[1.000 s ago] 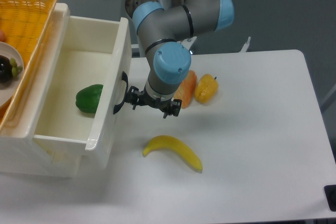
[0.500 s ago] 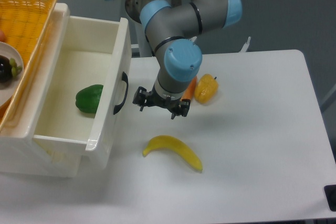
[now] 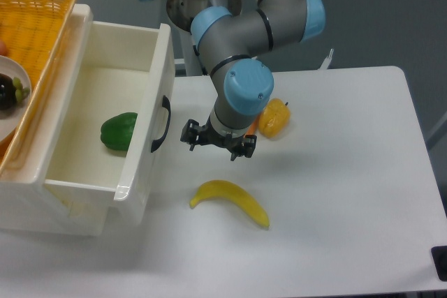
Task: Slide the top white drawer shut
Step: 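Position the gripper against the drawer front beside its black handle, then push the drawer front with the gripper into the cabinet until shut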
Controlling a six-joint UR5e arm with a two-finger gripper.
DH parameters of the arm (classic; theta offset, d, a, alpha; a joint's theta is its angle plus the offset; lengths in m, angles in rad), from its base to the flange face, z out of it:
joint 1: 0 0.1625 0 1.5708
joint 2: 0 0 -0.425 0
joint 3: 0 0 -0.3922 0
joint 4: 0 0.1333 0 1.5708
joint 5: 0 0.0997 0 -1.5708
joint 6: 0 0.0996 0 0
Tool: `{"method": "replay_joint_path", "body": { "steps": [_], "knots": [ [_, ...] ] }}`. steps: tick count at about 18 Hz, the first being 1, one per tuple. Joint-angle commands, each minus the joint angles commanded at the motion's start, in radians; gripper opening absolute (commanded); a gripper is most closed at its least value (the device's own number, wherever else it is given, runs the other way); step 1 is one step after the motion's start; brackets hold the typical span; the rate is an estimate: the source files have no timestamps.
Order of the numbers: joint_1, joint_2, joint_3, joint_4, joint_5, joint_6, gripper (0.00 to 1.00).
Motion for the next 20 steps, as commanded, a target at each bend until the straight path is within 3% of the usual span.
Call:
{"method": "replay_joint_path", "body": {
  "steps": [20],
  "knots": [
    [-0.038,0.011,-0.003,-0.011,-0.014,0.002,1.00]
  ]
}}
